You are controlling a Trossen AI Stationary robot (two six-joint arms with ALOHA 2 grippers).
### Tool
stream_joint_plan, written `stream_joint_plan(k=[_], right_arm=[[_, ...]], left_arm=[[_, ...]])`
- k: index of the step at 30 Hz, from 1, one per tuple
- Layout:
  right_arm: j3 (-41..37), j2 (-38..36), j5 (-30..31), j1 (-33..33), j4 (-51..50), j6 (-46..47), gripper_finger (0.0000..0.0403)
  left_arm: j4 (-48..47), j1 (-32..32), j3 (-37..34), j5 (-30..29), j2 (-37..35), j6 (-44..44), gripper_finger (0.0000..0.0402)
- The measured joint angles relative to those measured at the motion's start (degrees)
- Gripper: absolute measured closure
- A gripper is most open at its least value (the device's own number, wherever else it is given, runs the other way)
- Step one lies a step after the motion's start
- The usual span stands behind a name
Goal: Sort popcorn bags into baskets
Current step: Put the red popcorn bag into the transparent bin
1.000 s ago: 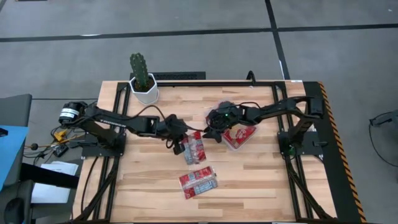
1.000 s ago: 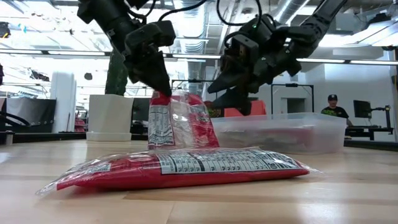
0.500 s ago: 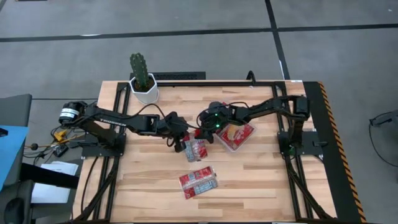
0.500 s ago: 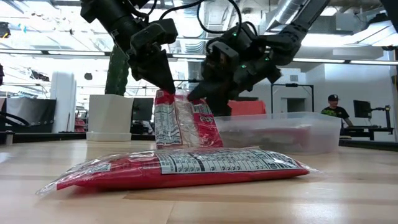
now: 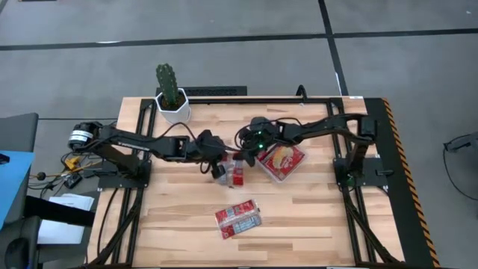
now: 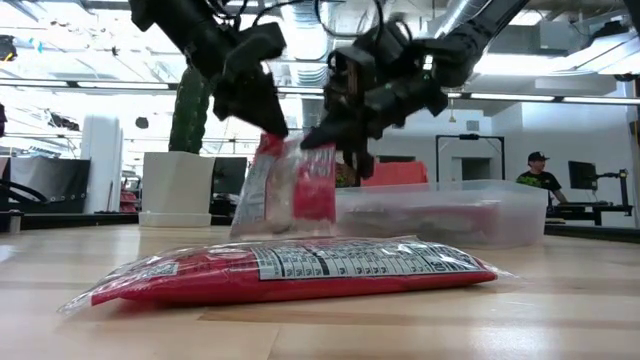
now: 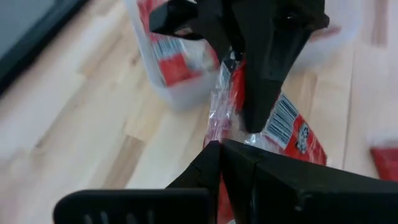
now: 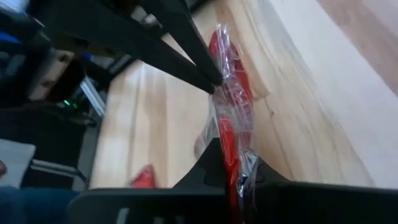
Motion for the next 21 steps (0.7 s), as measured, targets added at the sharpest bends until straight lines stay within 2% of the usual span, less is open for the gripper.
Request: stream_joint_plan(k=[5,12,17,21], right_arm=[[0.1,-5.9,0.3,-2.1,-4.7,2.0,0.0395],[0.1,-16.4,4.9,-8.8,-17.7,2.9,0.0396],[-3.1,-25.2,6.4,-15.1,-20.4,3.8,0.0396],[-8.6,-31.1,6.7,-20.0,-19.6,6.8,0.0396]], left_arm=[[-2.3,0.2,2.3,-3.7,-5.2,1.6,0.0381],[-3.1,0.5,5.3,-14.5,-13.7,7.5,0.0326],[-6.3,1.6,5.3,-15.8,-18.0,4.2,0.0292],[-9.9,2.0,5.2,-15.8,-18.3,1.0,0.0275]])
